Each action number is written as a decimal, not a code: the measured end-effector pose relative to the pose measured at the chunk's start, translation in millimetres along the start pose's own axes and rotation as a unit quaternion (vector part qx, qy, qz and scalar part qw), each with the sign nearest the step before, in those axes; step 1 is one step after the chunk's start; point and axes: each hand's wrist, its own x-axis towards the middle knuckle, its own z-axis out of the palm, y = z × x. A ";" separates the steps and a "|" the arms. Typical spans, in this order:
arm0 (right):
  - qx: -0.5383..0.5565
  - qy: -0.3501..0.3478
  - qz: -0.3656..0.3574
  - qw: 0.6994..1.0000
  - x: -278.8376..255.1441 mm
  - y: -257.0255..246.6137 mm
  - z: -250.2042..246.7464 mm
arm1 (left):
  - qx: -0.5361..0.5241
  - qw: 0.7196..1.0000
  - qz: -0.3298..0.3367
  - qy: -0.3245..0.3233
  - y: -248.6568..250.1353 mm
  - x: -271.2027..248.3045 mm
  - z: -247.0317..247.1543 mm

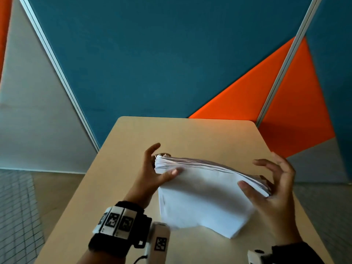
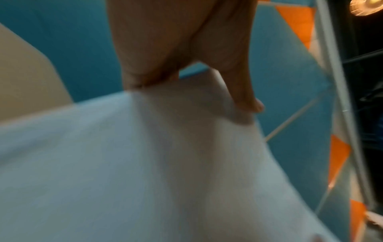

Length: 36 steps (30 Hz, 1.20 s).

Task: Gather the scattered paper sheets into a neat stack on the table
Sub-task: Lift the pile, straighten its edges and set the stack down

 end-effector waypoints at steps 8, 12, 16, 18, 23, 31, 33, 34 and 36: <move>0.038 -0.188 0.100 0.976 12.6 4.4 -1.7 | 0.026 0.997 -0.045 -0.055 9.9 -5.8 -0.4; 0.078 -0.152 0.010 0.985 28.0 -13.9 -13.4 | 0.028 0.998 0.024 -0.052 38.1 -2.7 -1.2; 0.059 -0.264 0.092 0.958 22.5 -0.5 -16.5 | 0.054 0.995 -0.028 -0.077 22.5 -1.9 -12.1; 0.046 -0.256 0.108 0.960 11.8 14.4 -12.4 | 0.047 0.995 -0.055 -0.075 13.1 -6.3 -9.4; 0.058 -0.183 0.109 0.975 12.3 5.8 -7.7 | 0.019 0.999 -0.011 -0.050 25.5 -9.7 2.9; 0.024 -0.226 0.064 0.972 9.2 10.4 -15.6 | 0.010 0.996 -0.049 -0.074 13.7 -9.8 -5.4; 0.034 -0.214 0.070 0.974 5.0 14.7 -11.3 | 0.005 0.997 -0.060 -0.046 7.2 -13.0 1.1; 0.061 -0.199 0.095 0.974 4.2 10.4 -8.7 | -0.011 0.998 -0.059 -0.033 7.8 -14.3 4.2; 0.082 -0.165 0.096 0.978 5.5 2.8 -9.8 | -0.034 0.999 -0.020 -0.022 15.8 -16.3 7.9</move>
